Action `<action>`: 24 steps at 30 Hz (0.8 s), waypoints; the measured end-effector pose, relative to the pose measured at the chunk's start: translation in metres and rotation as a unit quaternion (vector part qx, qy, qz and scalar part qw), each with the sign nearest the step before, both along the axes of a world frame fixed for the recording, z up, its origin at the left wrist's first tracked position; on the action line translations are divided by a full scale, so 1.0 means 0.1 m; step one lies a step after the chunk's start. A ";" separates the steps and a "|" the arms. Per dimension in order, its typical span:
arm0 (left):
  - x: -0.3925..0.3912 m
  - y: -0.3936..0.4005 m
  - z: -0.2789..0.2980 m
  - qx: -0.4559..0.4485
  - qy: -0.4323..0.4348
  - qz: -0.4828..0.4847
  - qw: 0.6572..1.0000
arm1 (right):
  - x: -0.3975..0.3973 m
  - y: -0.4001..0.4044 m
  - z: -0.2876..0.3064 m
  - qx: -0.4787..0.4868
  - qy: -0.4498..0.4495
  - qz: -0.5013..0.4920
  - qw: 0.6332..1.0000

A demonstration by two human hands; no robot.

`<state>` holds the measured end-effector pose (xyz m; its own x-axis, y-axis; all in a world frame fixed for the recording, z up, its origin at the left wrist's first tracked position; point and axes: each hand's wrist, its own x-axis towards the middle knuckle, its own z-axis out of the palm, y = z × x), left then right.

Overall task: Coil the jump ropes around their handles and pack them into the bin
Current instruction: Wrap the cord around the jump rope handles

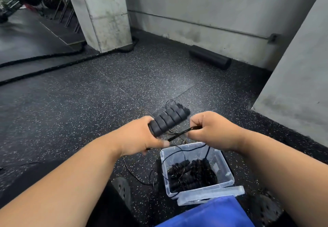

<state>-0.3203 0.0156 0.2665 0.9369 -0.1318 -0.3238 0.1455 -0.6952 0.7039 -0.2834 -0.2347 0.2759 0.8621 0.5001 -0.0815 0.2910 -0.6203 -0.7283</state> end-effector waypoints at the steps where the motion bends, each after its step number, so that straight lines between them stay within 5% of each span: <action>1: 0.00 -0.03 -0.04 0.053 -0.005 -0.023 0.998 | -0.04 0.01 0.05 -0.016 -0.032 0.014 0.999; 5: -0.05 -0.25 -0.19 0.235 -0.030 -0.107 0.966 | -0.22 0.08 0.29 -0.113 -0.182 0.072 0.974; 9: -0.17 -0.51 -0.39 0.289 -0.083 -0.216 0.929 | -0.33 0.18 0.33 -0.167 -0.272 0.140 0.937; 12: -0.30 -0.61 -0.33 0.282 -0.120 -0.281 0.910 | -0.15 0.10 0.23 -0.130 -0.129 0.117 0.976; 15: -0.36 -0.58 -0.15 0.219 -0.135 -0.271 0.927 | 0.10 -0.09 0.07 -0.062 0.014 0.078 0.995; 22: -0.34 -0.41 0.04 0.056 -0.102 -0.185 0.976 | 0.11 -0.15 -0.43 0.066 0.170 0.073 0.981; 24: -0.27 -0.34 0.01 0.009 -0.080 -0.135 0.988 | -0.01 -0.02 -0.52 0.057 0.154 0.034 0.986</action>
